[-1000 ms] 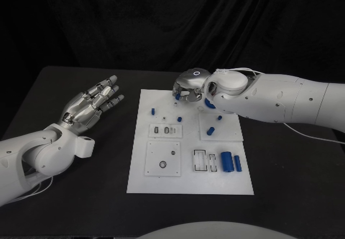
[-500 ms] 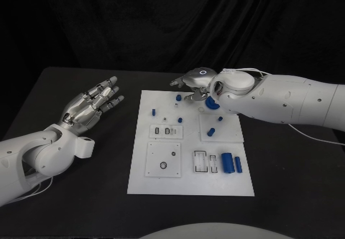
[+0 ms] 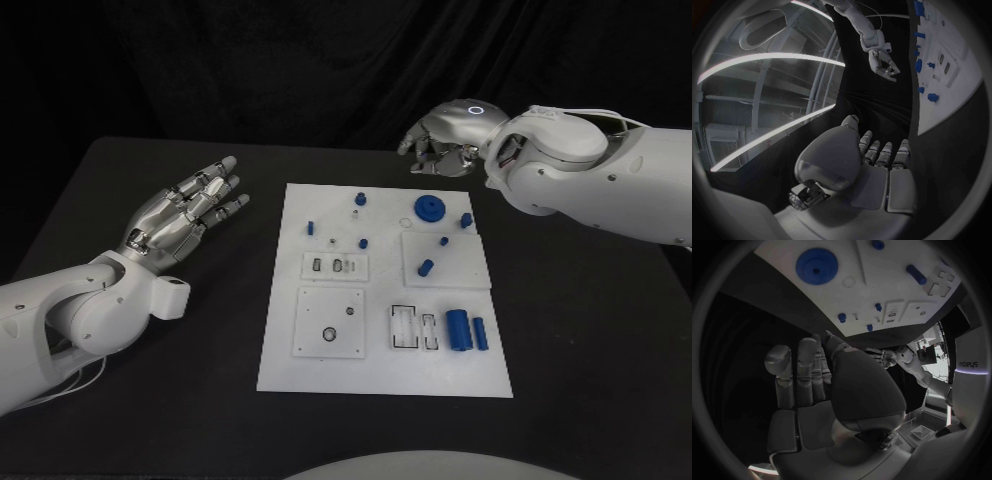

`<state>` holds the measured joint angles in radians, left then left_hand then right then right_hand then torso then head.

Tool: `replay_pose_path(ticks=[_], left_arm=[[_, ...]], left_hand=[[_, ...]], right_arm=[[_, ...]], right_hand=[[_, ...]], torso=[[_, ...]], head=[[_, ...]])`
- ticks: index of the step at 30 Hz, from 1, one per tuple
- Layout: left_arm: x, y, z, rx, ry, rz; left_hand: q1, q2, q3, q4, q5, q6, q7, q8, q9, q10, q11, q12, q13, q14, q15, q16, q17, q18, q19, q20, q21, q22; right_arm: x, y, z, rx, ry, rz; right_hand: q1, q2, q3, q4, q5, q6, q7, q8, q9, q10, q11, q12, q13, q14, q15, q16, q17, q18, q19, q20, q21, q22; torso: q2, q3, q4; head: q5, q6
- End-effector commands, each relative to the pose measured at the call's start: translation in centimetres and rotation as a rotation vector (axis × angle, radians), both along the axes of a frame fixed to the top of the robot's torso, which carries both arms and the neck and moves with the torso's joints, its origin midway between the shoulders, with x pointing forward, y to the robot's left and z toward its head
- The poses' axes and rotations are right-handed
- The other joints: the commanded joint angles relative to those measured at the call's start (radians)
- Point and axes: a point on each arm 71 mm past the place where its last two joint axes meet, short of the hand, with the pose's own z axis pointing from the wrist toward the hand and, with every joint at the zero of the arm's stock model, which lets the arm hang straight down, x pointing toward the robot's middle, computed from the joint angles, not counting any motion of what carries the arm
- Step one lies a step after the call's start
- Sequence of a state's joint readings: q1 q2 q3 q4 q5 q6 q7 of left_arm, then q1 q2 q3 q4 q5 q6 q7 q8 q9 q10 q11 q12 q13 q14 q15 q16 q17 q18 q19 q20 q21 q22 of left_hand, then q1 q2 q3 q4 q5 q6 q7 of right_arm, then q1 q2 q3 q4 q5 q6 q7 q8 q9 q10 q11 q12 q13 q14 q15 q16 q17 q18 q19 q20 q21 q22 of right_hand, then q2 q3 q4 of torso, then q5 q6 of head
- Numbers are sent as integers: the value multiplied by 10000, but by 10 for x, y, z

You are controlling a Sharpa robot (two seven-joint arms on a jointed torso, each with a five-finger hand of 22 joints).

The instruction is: Assemble the parts on the task board

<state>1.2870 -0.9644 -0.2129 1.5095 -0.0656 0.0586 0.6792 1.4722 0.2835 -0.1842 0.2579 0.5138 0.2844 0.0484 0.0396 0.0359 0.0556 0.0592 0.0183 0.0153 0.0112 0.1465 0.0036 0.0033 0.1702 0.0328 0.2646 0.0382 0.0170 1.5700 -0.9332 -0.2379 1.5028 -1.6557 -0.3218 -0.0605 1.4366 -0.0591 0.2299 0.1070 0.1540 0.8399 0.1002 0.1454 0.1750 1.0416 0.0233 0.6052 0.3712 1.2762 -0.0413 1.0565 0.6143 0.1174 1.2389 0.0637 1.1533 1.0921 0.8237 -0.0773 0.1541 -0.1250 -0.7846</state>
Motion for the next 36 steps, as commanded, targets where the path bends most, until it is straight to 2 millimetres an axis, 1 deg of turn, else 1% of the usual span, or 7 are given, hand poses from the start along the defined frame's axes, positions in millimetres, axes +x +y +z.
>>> replay_pose_path(ticks=[1,2,3,5,10,21,36], left_arm=[[-1,0,7,-599,-711,25],[-1,0,7,-597,-707,19],[-1,0,7,-596,-704,13],[0,0,6,-595,-696,0],[0,-1,6,-605,-684,-38],[2,-1,5,-606,-676,-57],[3,-1,4,-599,-628,-116]], left_hand=[[105,10,66,-16,58,-22,62,2,9,-43,-29,-60,-11,-46,-16,-9,-7,102,-12,64,-55,-16],[105,10,66,-16,58,-22,62,2,9,-43,-29,-60,-11,-46,-16,-9,-7,102,-12,64,-55,-16],[105,10,66,-16,58,-22,62,2,9,-43,-29,-60,-11,-46,-16,-9,-7,102,-12,64,-55,-16],[105,10,66,-16,58,-22,62,2,9,-43,-29,-60,-11,-46,-16,-9,-7,102,-12,64,-55,-16],[106,16,76,-16,60,-26,63,1,9,-50,-32,-61,-12,-48,-8,-9,-7,103,-16,65,-59,-18],[112,19,98,-21,63,-16,61,4,10,-59,-40,-62,-14,-45,10,-8,-6,103,-16,67,-59,-18],[116,18,111,-26,64,-26,58,2,9,-61,-43,-62,-14,-43,19,-7,-6,103,-18,68,-60,-19]], right_arm=[[-3,-13,-4,10,657,-794],[-5,-19,-6,59,784,-927],[-7,-23,-8,94,876,-1021],[-10,-31,-12,168,1046,-1222],[-15,-45,-27,238,1419,-1687],[-19,-56,-48,256,1801,-2021],[-15,-51,-59,174,1991,-1912]], right_hand=[[-534,20,-280,351,-139,88,-15,-161,-11,102,-72,3554,3438,250,15,311,656,-1,153,-8,62,198],[-599,105,-304,476,-61,126,49,-224,-1,228,-187,5211,5236,493,-30,799,1412,-62,336,64,261,456],[-864,116,-416,657,-80,98,2,-270,-4,1150,-88,6329,6685,790,-4,1362,2387,-139,544,62,532,768],[-1148,148,-609,908,-79,177,66,-404,66,3353,-104,8720,10091,1738,13,3303,5713,-407,1340,32,1658,2049],[-1529,124,-914,1222,8,243,4,-547,138,5292,-119,9656,11996,2897,-59,5084,9422,-666,2042,7,2665,3178],[-1526,-55,-1030,1252,89,-4,-118,-794,14,5292,-217,9656,11996,2946,-149,5143,9565,-855,2537,-76,3309,3885],[-1069,-36,-899,919,361,-592,-112,-814,-168,5292,-208,9656,11996,2946,-139,5143,9565,-797,2390,-70,3158,3772]], torso=[[-1,-7,-16],[-1,-9,-17],[-2,-12,-17],[-2,-17,-2],[13,-25,13],[26,13,12],[3,-14,31]], head=[[-31,-23],[-42,-24],[-55,-26],[-79,-20],[-124,-33],[-168,-126],[-189,-197]])
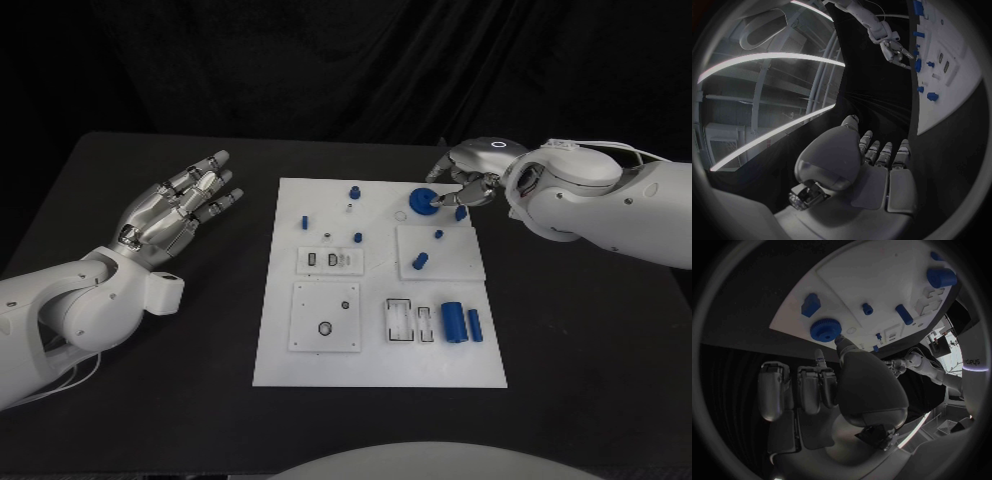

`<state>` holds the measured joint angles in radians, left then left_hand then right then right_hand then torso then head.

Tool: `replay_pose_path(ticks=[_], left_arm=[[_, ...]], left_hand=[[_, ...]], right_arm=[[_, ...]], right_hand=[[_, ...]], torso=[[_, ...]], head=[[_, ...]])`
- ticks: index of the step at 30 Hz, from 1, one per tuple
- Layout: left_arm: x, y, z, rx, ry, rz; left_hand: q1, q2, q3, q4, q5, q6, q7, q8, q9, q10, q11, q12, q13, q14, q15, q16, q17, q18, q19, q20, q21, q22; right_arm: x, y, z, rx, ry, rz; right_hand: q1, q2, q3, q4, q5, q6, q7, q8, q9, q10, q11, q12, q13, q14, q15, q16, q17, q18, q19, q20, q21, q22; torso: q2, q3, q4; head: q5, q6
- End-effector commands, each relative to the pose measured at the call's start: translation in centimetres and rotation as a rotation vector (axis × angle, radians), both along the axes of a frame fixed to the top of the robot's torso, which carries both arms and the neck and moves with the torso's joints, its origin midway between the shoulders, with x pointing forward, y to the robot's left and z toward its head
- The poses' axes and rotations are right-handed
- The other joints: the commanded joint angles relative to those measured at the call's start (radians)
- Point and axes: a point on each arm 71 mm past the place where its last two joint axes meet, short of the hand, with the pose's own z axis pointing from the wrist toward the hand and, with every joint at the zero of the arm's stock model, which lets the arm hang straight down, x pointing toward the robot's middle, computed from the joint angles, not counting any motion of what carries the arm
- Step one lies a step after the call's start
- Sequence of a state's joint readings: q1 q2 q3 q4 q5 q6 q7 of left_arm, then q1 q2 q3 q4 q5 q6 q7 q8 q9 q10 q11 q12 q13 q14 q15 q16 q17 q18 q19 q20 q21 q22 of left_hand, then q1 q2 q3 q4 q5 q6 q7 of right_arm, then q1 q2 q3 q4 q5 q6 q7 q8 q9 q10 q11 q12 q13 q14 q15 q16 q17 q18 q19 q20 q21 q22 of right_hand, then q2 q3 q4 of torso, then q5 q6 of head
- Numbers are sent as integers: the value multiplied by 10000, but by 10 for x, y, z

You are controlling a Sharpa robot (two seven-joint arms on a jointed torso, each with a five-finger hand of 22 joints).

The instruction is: Assemble the parts on the task board

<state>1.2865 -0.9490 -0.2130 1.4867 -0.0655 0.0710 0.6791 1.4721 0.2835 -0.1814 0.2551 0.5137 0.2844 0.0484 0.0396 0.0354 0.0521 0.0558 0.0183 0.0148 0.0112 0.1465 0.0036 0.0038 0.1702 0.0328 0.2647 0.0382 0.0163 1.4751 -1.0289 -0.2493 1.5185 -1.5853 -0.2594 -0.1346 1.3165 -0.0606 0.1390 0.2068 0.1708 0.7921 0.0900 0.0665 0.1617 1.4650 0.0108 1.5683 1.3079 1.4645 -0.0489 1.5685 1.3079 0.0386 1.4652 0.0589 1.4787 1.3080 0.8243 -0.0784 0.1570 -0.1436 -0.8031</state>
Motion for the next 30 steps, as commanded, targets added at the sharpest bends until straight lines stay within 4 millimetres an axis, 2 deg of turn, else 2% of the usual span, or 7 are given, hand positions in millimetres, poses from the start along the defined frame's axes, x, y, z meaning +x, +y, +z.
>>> replay_pose_path(ticks=[1,5,9,13,17,30], left_arm=[[-1,0,6,-607,-624,-63],[-1,0,5,-602,-603,-80],[-1,0,5,-592,-574,-100],[-1,0,5,-586,-554,-117],[-1,-1,5,-584,-537,-136],[-1,-1,4,-582,-489,-187]], left_hand=[[121,19,98,-3,65,-36,56,0,13,-32,-7,-63,-10,-46,28,-8,-11,103,-18,70,-60,-12],[121,19,98,-3,65,-36,56,0,13,-32,-7,-63,-10,-46,28,-8,-11,103,-18,70,-60,-12],[123,18,104,-5,64,-42,52,-1,12,-31,-2,-63,-10,-44,33,-8,-11,103,-17,71,-59,-12],[127,15,121,-12,63,-60,40,-5,9,-31,14,-61,-9,-41,47,-6,-9,103,-17,77,-59,-11],[127,15,121,-12,63,-60,40,-5,9,-31,14,-61,-9,-41,47,-6,-9,103,-17,77,-59,-11],[131,13,141,-20,63,-88,36,-11,5,-42,25,-64,-12,-44,68,-7,-11,102,-16,85,-58,-11]], right_arm=[[1,0,-2,-40,79,-134],[2,1,-4,-72,127,-129],[4,1,-6,-138,228,-158],[4,1,-9,-200,337,-191],[5,2,-12,-247,439,-184],[9,7,-19,-301,558,-78]], right_hand=[[231,-17,59,-174,604,-250,-38,-25,-82,1058,-105,25,2629,1063,-82,23,2629,14,66,-32,-168,1557],[350,3,149,-313,1052,-328,-66,-5,-134,1058,-134,25,2629,1063,-109,23,2629,29,27,-55,-225,1527],[372,0,162,-338,1087,-341,-66,-7,-142,1058,-137,25,2629,1063,-111,23,2629,37,9,-58,-248,1509],[391,-12,170,-377,959,-339,-58,3,-152,1058,-133,25,2629,1063,-110,23,2629,42,-6,-61,-271,1496],[357,-8,154,-407,567,-348,-55,11,-177,1058,-128,25,2629,1063,-106,23,2629,50,-26,-60,-308,1482],[381,24,150,-477,266,-110,-19,120,-132,1058,-103,25,2629,1063,-91,23,2629,62,-52,-50,-364,1458]], torso=[[-4,-3,1],[-5,-4,12],[-3,-4,3],[-2,-4,4],[-2,-4,1],[4,-4,6]], head=[[-3,-11],[-12,-13],[-2,-35],[0,-49],[13,-63],[22,-104]])
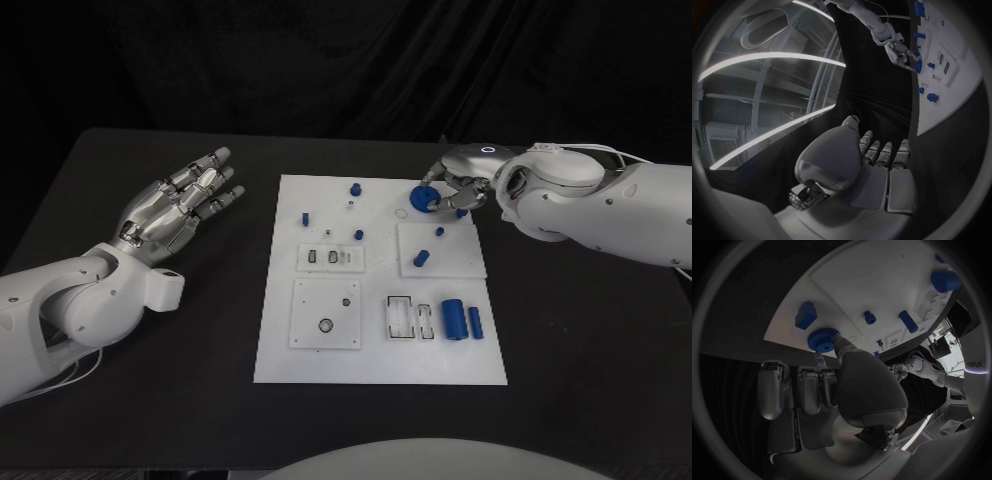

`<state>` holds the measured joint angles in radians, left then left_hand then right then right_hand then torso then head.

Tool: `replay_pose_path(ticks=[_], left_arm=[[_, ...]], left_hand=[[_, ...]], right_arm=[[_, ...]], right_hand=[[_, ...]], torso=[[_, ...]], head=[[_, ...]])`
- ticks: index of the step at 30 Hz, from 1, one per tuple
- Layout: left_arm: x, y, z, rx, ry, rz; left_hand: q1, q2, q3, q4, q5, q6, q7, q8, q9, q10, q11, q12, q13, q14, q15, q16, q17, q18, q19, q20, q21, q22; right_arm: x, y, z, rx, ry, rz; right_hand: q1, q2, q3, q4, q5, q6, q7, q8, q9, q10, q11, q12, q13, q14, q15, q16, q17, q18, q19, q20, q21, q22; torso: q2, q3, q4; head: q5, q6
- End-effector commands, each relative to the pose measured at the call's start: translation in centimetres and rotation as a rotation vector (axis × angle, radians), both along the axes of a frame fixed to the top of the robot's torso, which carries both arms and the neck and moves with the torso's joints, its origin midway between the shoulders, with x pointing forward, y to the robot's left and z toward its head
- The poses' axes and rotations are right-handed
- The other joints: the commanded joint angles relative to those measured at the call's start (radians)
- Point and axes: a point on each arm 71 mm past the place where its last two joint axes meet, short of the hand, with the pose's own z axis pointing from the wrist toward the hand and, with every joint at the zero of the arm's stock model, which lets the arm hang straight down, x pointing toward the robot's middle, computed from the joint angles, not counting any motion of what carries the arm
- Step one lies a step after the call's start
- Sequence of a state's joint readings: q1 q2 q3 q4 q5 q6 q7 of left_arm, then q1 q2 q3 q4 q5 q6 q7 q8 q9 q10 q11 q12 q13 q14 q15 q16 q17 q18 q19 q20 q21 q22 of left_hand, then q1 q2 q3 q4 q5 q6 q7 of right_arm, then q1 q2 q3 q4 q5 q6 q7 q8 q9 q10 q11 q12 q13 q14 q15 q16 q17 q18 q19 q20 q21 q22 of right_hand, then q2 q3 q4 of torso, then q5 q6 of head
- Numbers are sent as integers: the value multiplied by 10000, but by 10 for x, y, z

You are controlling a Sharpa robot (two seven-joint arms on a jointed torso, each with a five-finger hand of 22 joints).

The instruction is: Assemble the parts on the task board

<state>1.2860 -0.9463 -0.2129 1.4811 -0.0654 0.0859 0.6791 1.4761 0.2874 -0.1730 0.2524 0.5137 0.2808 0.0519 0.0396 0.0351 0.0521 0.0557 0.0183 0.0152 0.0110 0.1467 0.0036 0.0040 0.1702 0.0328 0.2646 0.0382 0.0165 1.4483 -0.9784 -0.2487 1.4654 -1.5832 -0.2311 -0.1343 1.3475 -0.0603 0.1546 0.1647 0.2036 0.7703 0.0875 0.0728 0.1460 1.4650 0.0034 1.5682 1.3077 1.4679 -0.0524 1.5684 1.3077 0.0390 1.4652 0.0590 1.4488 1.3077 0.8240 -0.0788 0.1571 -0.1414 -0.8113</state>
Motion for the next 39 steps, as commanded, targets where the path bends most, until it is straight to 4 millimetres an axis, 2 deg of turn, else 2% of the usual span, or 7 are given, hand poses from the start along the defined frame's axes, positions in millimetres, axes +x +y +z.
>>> replay_pose_path(ticks=[1,6,13,18,22,32,39], left_arm=[[-2,-1,5,-541,-508,-83],[-1,-2,4,-546,-491,-121],[-1,-3,4,-524,-440,-159],[-1,-3,3,-510,-403,-184],[0,-4,3,-507,-371,-222],[-1,-3,2,-502,-320,-244],[-2,-1,2,-483,-307,-211]], left_hand=[[92,-26,57,7,63,-52,0,-10,9,-42,25,-64,-15,-43,66,-7,-13,103,-16,85,-58,-13],[96,-23,74,1,65,-57,2,-13,8,-48,29,-65,-17,-46,75,-8,-14,102,-20,91,-61,-15],[99,-17,92,-4,66,-68,9,-15,7,-54,31,-66,-18,-49,83,-10,-15,101,-22,97,-63,-16],[99,-17,92,-4,66,-68,9,-15,7,-54,31,-66,-18,-49,83,-10,-15,101,-22,97,-63,-16],[101,-12,113,-9,65,-82,22,-18,5,-64,33,-68,-20,-52,91,-11,-16,100,-24,103,-66,-17],[107,-8,141,-17,66,-89,33,-20,5,-70,35,-69,-21,-54,102,-11,-17,98,-29,110,-70,-19],[112,-7,161,-25,67,-82,37,-19,6,-65,37,-67,-19,-48,110,-9,-15,98,-24,114,-65,-17]], right_arm=[[1,0,-3,-82,112,-71],[2,2,-4,-76,101,-16],[3,3,-5,-78,113,45],[3,3,-6,-91,141,82],[3,4,-5,-60,110,165],[-5,11,-1,113,-431,699],[-17,26,10,361,-759,1234]], right_hand=[[78,33,-1,-66,-66,165,8,83,43,1058,-29,26,2631,1029,-55,24,2631,60,-54,-48,-71,1459],[136,144,69,-139,144,741,-29,341,244,1058,-59,26,2631,1029,-76,24,2631,71,-69,-61,-119,1446],[453,322,286,-496,754,2067,-109,1074,873,1058,-139,26,2631,1012,-150,-4,2586,79,-76,-137,-179,1443],[693,347,407,-811,1145,2103,-85,1248,1181,1058,-122,26,2631,982,-148,-56,2508,86,-92,-142,-227,1432],[853,322,468,-1011,1161,2086,-47,1335,1361,1058,-96,26,2631,981,-129,-60,2504,87,-94,-128,-244,1436],[812,304,427,-1046,1013,2084,-23,1441,1556,1058,-69,26,2631,992,-107,-42,2532,72,-55,-108,-208,1480],[750,291,394,-1022,1016,2057,-17,1471,1634,1058,-65,26,2631,998,-105,-32,2547,59,-18,-104,-168,1518]], torso=[[7,-1,5],[7,0,3],[6,-1,3],[6,-1,3],[6,-1,3],[4,-2,-4],[3,-4,-4]], head=[[-1,-34],[-1,-47],[5,-56],[5,-56],[5,-56],[43,1],[66,21]])
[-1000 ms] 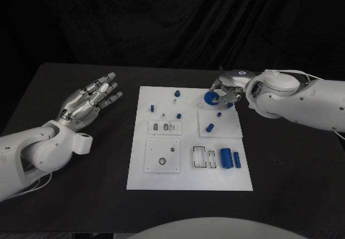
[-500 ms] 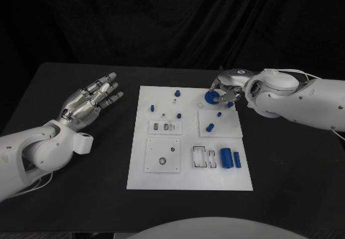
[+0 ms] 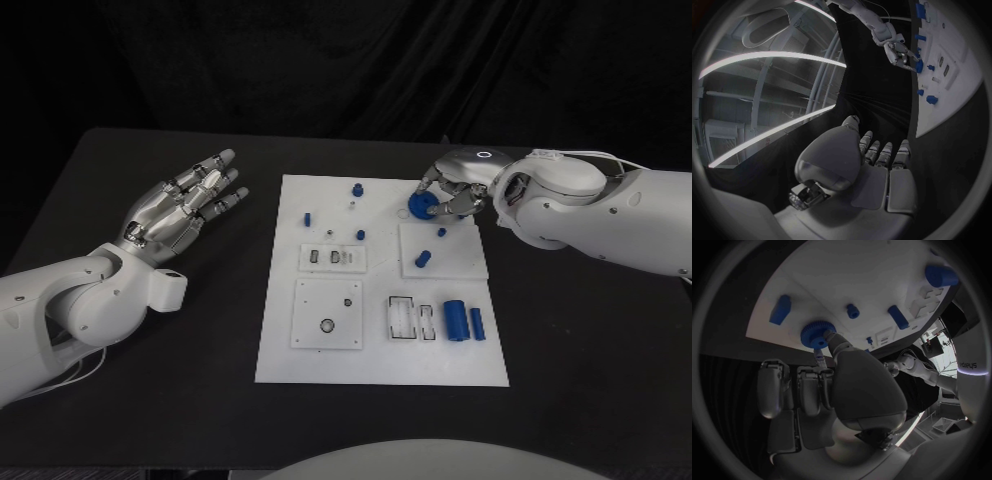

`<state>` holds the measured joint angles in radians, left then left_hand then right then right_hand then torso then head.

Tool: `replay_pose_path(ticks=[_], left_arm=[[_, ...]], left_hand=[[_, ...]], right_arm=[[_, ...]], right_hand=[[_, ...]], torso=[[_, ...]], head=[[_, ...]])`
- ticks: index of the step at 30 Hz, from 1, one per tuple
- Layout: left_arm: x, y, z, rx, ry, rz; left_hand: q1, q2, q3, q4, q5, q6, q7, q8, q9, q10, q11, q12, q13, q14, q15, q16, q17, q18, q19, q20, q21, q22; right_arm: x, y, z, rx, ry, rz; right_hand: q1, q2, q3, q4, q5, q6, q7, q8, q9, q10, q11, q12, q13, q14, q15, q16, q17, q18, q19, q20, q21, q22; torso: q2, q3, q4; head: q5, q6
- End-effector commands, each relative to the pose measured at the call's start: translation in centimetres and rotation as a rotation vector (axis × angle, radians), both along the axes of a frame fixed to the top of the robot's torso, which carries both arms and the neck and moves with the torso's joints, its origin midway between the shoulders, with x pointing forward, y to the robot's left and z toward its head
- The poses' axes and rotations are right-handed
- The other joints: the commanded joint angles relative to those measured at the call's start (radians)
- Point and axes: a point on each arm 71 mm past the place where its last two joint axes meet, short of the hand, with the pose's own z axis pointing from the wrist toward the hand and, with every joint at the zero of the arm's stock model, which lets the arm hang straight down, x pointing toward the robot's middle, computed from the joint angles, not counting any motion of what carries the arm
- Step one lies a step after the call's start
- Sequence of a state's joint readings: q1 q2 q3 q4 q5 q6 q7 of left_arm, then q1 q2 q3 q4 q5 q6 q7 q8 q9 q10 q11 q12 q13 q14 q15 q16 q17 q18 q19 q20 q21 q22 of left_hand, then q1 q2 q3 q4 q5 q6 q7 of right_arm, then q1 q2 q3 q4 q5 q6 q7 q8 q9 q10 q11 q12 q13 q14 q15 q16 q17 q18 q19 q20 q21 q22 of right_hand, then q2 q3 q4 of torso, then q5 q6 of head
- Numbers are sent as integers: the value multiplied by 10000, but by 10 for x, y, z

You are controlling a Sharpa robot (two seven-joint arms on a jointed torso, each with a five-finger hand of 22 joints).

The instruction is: Assemble the parts on the task board

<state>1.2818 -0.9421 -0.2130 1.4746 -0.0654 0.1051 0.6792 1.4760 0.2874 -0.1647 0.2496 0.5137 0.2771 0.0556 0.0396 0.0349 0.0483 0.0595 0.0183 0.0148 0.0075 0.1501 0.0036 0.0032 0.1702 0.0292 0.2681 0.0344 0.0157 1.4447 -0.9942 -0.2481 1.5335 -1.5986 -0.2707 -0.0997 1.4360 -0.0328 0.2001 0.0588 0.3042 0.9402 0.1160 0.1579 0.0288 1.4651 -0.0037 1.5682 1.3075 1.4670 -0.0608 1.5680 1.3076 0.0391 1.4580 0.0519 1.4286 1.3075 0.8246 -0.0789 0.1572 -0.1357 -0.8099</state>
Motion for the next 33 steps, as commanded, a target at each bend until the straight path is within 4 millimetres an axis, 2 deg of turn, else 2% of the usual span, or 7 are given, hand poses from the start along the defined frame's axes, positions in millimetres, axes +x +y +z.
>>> replay_pose_path(ticks=[1,8,16,27,33], left_arm=[[-2,-1,4,-424,-369,-56],[-2,-3,4,-429,-355,-94],[-2,-5,3,-432,-321,-164],[-1,-8,3,-440,-280,-262],[-1,-9,3,-445,-264,-300]], left_hand=[[112,-7,78,2,67,-44,0,-19,8,-28,0,-67,-15,-13,75,-9,-7,97,11,79,-27,-8],[117,-13,93,-7,72,-41,1,-18,9,-22,4,-65,-13,-9,80,-7,-5,98,14,83,-25,-7],[121,-16,103,-16,77,-44,3,-18,9,-24,6,-65,-13,-9,84,-7,-5,98,14,86,-24,-7],[132,-23,125,-34,86,-61,6,-20,7,-30,9,-66,-15,-5,94,-5,-4,99,21,94,-18,-4],[132,-23,125,-34,86,-61,6,-20,7,-30,9,-66,-15,-5,94,-5,-4,99,21,94,-18,-4]], right_arm=[[-4,11,11,100,-528,454],[-12,41,24,310,-746,1272],[-10,73,25,147,-515,2040],[6,98,20,-110,-403,2441],[15,105,18,-240,-396,2428]], right_hand=[[-138,16,-63,39,9,357,-302,620,2810,1057,7,26,2633,1008,-21,-27,2551,59,53,-32,33,1519],[-195,16,-86,68,-1,322,-301,634,2869,1057,9,26,2633,1016,-19,-12,2574,52,73,-29,52,1539],[-208,24,-89,75,-16,297,-297,634,2892,1057,11,26,2633,1009,-18,-26,2553,53,74,-28,50,1540],[-214,40,-84,74,-48,233,-284,619,2927,1057,20,26,2633,1002,-13,-40,2534,55,73,-25,43,1538],[-207,41,-78,62,-61,186,-277,604,2945,1057,25,26,2633,995,-8,-53,2515,57,67,-22,32,1532]], torso=[[-5,-4,-8],[-6,-12,12],[-11,-21,11],[10,-15,52],[11,-2,11]], head=[[8,6],[-40,38],[-44,31],[-107,19],[-79,15]])
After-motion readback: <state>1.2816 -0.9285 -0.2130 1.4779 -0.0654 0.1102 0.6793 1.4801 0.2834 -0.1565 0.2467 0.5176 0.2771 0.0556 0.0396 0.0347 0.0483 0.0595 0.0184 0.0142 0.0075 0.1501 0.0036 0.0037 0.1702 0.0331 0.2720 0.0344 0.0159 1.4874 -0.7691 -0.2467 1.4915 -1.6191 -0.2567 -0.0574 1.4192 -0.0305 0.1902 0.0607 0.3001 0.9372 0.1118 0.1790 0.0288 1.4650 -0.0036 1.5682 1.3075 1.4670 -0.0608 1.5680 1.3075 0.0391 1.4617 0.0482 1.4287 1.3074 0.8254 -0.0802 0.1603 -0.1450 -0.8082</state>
